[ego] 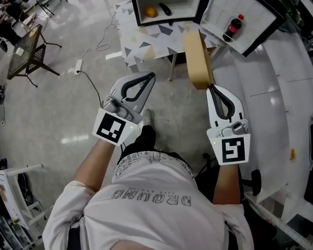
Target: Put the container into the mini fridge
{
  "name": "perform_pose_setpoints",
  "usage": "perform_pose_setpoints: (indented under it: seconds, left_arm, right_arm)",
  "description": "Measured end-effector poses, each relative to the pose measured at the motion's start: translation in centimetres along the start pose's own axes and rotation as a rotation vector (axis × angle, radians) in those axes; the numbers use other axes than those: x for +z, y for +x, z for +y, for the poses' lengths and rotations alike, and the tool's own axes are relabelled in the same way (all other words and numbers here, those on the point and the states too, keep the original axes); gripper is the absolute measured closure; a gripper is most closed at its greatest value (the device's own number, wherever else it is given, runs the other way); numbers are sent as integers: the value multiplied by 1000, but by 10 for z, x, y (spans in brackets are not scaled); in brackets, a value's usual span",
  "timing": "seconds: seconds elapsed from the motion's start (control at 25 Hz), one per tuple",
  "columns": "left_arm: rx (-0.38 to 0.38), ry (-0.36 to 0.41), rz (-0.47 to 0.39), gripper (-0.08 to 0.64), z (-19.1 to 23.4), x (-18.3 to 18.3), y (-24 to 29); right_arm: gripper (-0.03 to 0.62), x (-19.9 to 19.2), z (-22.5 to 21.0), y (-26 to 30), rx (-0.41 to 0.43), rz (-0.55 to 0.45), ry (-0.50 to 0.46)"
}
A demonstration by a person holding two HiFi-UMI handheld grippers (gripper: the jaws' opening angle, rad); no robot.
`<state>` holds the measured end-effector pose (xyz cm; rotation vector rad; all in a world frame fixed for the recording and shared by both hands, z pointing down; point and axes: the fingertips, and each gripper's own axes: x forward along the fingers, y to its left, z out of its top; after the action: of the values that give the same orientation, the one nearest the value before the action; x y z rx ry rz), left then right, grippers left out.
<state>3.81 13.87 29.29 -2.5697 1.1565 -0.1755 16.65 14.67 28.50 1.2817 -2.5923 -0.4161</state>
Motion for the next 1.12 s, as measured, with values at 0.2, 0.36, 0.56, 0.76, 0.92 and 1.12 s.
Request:
perform_pose_setpoints:
  seconds: [0.2, 0.36, 0.56, 0.76, 0.92, 1.12]
  left_arm:
    - [5, -14, 8, 554, 45, -25, 23]
    - [6, -25, 15, 554, 85, -44, 42]
    - [3, -43, 18, 554, 134, -63, 64]
    - [1, -71, 20, 554, 181, -81, 83]
    - [-4, -76, 23, 554, 214, -93, 99]
    - [-17, -67, 18, 554, 249, -104, 118]
  right_arm:
    - [580, -8, -12, 53, 5, 16, -3]
    - [580, -11, -22, 97, 7, 32, -4]
    - [580, -13, -35, 153, 8, 57, 1]
    - [580, -12, -43, 205, 8, 77, -4]
    - [580, -12, -52, 242, 1, 88, 3]
    - [580, -15, -65, 282, -9, 106, -21]
